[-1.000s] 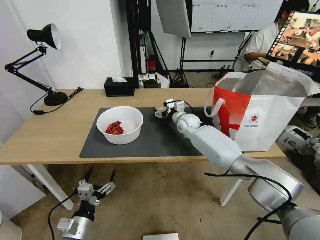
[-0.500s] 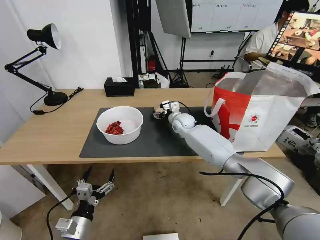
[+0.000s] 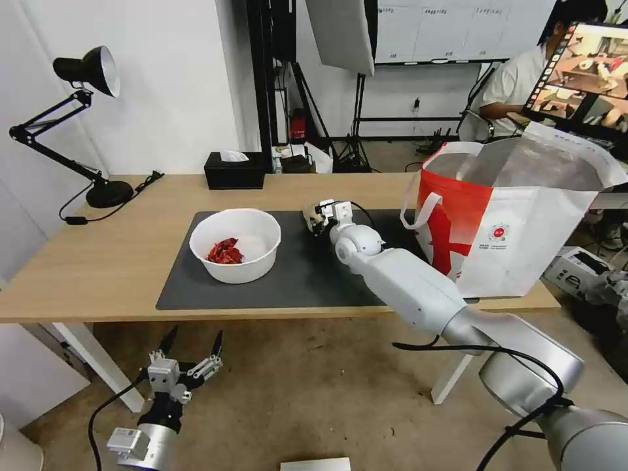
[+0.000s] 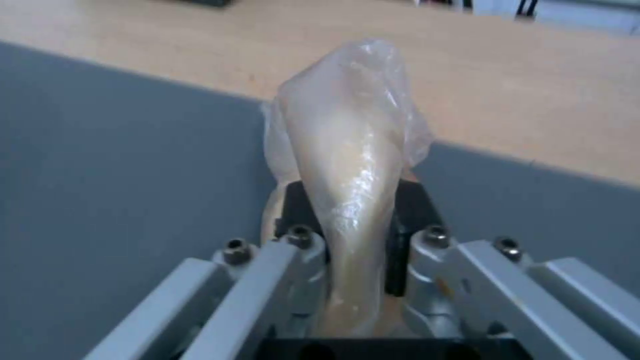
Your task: Pick up the trash from the table and place it into the takeout bag.
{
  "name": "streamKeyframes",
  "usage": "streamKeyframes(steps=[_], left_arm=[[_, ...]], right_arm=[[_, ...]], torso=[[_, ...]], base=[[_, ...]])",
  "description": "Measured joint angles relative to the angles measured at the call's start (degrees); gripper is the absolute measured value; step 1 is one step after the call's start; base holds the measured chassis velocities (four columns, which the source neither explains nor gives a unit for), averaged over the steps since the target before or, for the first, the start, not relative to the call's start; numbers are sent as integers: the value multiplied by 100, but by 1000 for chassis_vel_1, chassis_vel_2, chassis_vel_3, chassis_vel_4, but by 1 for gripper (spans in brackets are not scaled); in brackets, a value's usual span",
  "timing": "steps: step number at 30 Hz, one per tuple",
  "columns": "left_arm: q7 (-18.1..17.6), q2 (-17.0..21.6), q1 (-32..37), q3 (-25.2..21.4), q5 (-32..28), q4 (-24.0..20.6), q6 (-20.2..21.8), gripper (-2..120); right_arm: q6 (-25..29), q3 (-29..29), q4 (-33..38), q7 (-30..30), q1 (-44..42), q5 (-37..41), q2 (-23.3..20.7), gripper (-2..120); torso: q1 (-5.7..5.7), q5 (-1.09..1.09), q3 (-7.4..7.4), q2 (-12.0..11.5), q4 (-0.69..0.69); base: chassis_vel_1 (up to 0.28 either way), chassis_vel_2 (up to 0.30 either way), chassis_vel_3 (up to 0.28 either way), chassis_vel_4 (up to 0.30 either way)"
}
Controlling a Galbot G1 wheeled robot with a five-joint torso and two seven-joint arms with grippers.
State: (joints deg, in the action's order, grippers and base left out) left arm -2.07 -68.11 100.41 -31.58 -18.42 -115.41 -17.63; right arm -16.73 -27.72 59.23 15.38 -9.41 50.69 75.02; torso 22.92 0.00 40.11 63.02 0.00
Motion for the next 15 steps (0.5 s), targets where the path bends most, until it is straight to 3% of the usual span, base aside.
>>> streamKeyframes(steps=[7,10,12,15], left_arm=[[-8,-40,16,7,1,-75,-2,100],[-12,-71,33,24,1,-105,-2,100],[-13,-74,41,31,4,-110,-2,100],[-15,-73,94,49,16,-144,-2,100]], right_arm=[[714,-6,1100,430,-251,-837,-593,5],[1125,43,2005,1163,-496,-1374,-940,5],[1149,65,2194,1315,-550,-1393,-993,5],[1169,267,3041,1986,-858,-1362,-1267,5]], torso=[[0,0,0,0,-1],[0,0,0,0,0],[0,0,0,0,0],[-1,1,0,0,1]], base=[[0,0,0,0],[0,0,0,0],[0,0,0,0],[0,0,0,0]])
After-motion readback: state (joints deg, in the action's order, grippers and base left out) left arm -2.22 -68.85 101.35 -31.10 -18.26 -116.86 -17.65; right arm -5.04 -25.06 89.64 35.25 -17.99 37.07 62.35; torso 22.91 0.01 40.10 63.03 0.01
